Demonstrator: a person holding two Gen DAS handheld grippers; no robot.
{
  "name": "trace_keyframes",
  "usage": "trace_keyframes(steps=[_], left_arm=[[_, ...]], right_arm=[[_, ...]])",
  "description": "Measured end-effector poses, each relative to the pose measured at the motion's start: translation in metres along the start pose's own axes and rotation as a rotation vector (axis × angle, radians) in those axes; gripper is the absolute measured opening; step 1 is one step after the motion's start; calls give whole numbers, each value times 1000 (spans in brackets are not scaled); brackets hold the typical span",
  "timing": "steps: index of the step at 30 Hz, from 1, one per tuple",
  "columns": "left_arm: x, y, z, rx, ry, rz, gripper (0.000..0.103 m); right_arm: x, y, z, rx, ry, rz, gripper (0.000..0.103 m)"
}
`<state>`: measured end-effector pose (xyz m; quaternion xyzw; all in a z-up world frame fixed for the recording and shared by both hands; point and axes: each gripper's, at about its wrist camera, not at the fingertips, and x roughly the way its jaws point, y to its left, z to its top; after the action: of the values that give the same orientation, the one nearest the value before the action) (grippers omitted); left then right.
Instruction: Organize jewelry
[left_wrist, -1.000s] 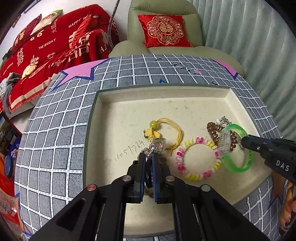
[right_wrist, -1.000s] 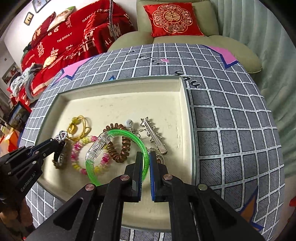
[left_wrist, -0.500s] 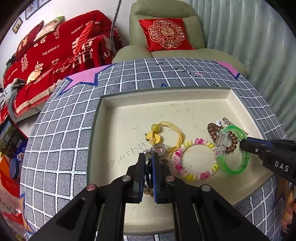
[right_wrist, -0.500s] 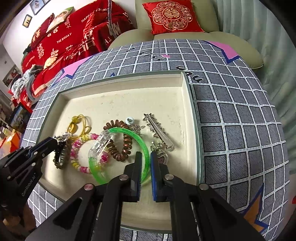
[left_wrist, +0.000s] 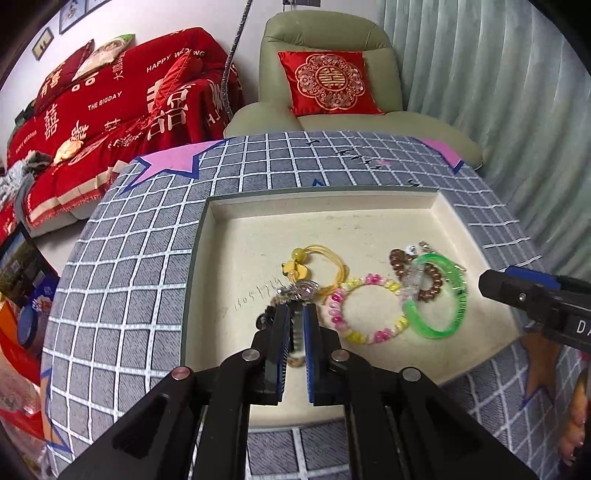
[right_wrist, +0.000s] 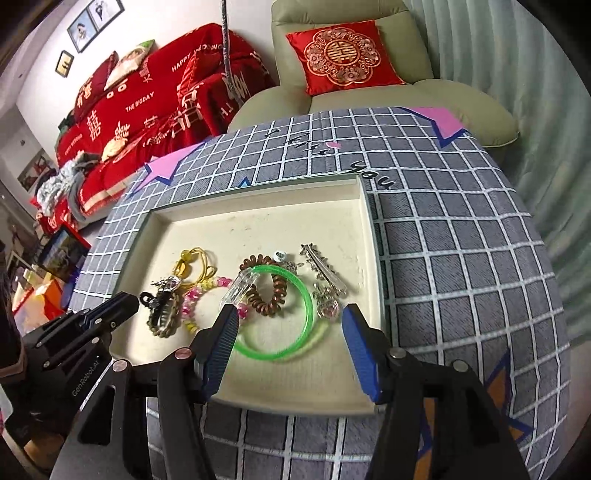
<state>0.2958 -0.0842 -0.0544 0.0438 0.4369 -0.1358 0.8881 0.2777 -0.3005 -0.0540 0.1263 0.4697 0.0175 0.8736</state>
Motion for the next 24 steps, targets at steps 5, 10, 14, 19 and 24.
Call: trace_keyframes(steps=[5,10,14,19,24], left_arm=[[-10,0,-8,-8,10,-16,16],[-17,3,-20,-37,31,-38,16],[-24,8,-29,-57,32,-31,16],[-34,13,-40,-78,28,-21,17],[-44,17,-48,-97,23,13,103]], right_arm=[[-17,-3,-10,10,-13,2,68],[-27,-1,-21,5,-11,0,68],[-32,0,-30,4,-6,-3,69],[-40,5,-41,-10,-11,-12,74],[-47,12,-53,-21,-16,-18,79]])
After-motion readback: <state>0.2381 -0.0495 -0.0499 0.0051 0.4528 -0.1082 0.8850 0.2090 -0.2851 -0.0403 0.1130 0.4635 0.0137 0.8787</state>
